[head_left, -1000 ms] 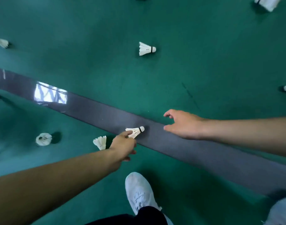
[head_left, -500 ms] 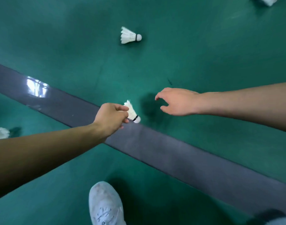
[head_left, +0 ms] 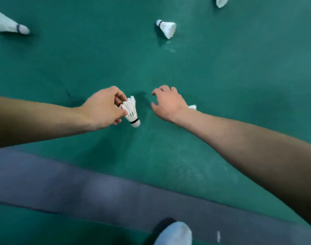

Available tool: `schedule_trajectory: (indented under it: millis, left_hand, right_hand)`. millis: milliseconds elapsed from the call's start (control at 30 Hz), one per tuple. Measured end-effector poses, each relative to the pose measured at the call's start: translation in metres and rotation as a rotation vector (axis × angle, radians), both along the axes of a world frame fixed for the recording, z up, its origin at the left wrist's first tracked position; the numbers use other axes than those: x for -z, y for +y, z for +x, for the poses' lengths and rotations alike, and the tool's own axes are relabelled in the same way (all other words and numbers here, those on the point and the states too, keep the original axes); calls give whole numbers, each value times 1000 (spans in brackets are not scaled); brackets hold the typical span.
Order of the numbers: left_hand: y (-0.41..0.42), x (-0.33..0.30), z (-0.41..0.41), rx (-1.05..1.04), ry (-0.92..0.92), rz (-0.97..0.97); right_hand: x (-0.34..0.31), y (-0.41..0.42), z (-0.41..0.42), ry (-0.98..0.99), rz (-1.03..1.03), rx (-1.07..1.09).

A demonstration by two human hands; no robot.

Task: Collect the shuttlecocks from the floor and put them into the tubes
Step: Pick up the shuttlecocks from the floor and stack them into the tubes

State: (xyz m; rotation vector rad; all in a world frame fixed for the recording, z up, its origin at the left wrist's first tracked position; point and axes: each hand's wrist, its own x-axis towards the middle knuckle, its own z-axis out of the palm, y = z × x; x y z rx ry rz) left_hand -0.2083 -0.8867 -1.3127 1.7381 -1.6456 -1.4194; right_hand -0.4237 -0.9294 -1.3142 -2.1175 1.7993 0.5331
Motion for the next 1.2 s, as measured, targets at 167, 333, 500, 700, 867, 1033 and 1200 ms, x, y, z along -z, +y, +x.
schedule_trajectory:
  millis: [167, 333, 500, 700, 867, 1033, 1200]
  left_hand:
    - [13, 4, -24, 240, -39, -79]
    - [26, 8, -18, 349, -83, -173]
    - [34, 14, -16, 424, -99, -218]
    - [35, 5, -16, 445, -141, -248]
    - [28, -11, -3, 392, -139, -260]
    - [16, -14, 21, 330, -155, -208]
    - [-14, -58, 71, 267, -319, -171]
  right_hand:
    - [-5, -14, -81, 163, -210, 224]
    - [-7, -24, -112, 33, -23, 713]
    - [2, -16, -89, -163, 234, 958]
    - [3, -16, -52, -472, 117, 977]
    - [-6, -38, -10, -422, -42, 651]
    - [-36, -63, 58, -545, -229, 481]
    - [-94, -78, 147, -910, -261, 429]
